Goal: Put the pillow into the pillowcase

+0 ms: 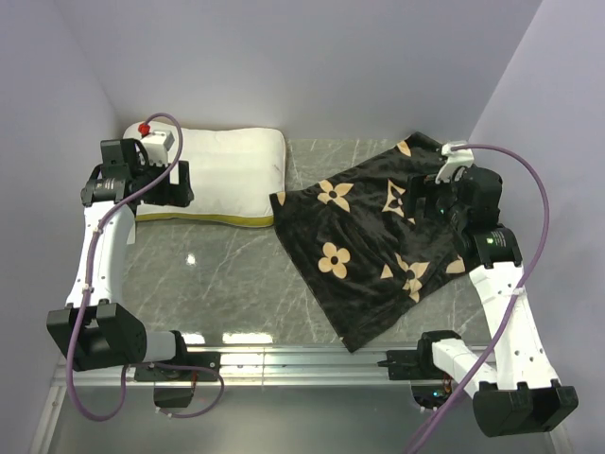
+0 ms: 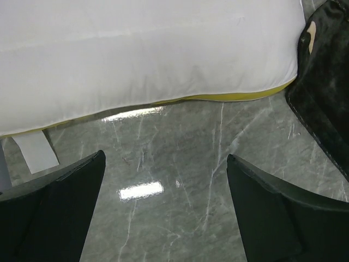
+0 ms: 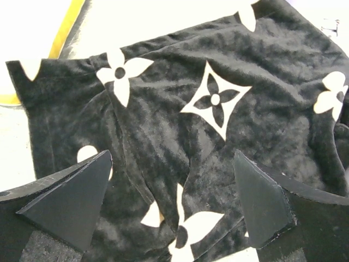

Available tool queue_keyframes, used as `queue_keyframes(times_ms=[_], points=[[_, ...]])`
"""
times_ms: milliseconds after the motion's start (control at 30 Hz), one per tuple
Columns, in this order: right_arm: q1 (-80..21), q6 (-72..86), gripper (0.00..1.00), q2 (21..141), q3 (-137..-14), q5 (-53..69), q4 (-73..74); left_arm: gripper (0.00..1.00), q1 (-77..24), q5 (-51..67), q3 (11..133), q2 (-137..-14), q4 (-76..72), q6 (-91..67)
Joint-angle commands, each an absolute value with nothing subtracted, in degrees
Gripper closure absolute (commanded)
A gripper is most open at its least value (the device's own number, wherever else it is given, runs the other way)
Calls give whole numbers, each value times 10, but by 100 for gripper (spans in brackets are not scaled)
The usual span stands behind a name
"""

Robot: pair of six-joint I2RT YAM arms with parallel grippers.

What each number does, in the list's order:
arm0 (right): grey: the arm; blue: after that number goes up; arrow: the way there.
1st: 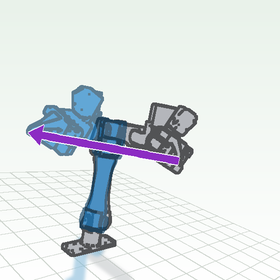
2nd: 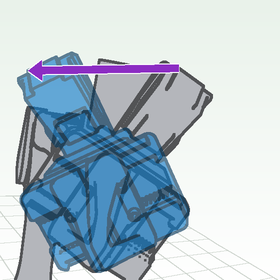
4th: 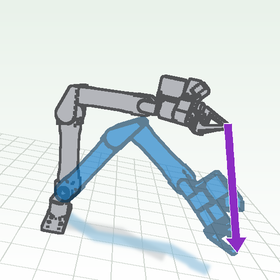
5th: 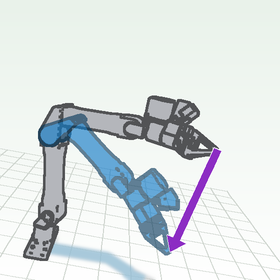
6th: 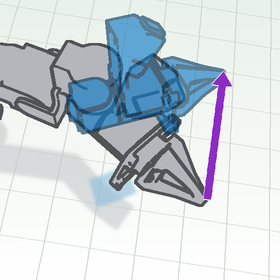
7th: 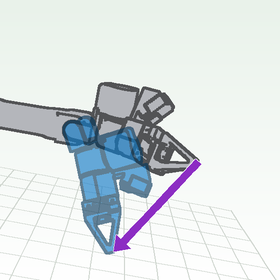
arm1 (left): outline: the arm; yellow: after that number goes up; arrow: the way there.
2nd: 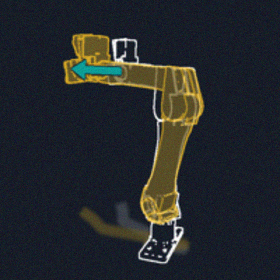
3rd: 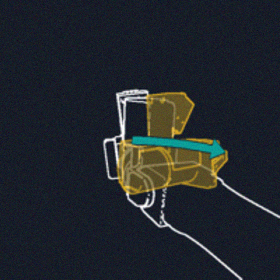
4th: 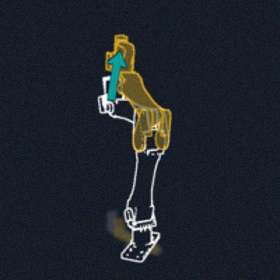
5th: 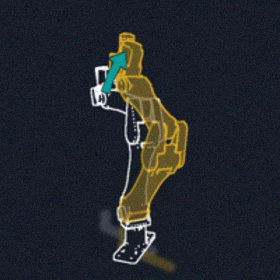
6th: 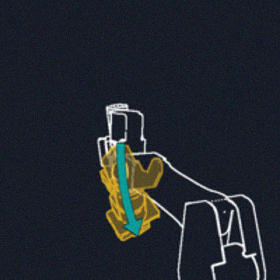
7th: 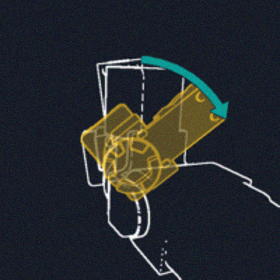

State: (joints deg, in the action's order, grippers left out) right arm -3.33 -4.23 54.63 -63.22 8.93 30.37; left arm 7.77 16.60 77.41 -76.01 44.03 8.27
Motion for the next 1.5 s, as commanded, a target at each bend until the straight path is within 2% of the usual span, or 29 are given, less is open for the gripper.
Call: queue_keyframes(times_ms=[0, 133, 300, 600, 767, 900, 1133, 1200, 1233, 1267, 1367, 1467], points=[[-33, -25, 0, 548, -638, 67, 284, 1, 75, 160, 801, -766, 438, 74], [-33, -37, 0, 554, -646, 77, 293, 1, 75, 124, 822, -778, 403, 28], [-33, -26, 0, 586, -663, 76, 317, 1, 75, 115, 894, -843, 412, 69], [-33, -32, 0, 629, -678, 89, 343, 1, 69, 180, 1074, -1035, 428, 141], [-32, -45, 0, 661, -700, 103, 374, 1, 69, 285, 1138, -1155, 446, 199], [-33, -50, 0, 673, -702, 108, 380, 1, 69, 301, 1197, -1250, 462, 254], [-33, -55, 0, 693, -711, 98, 390, 1, 57, 215, 1210, -1360, 405, 327], [-33, -56, 0, 696, -715, 95, 392, 12, 55, 198, 1237, -1403, 422, 334], [-32, -58, 0, 698, -717, 93, 393, 20, 56, 185, 1250, -1418, 458, 344], [-32, -59, 0, 697, -718, 92, 395, 49, 55, 181, 1272, -1441, 475, 347], [-33, -61, 0, 694, -716, 93, 394, 100, 56, 156, 1247, -1435, 504, 339], [-33, -61, 0, 690, -711, 100, 392, 100, 58, 142, 1154, -1360, 455, 293]])
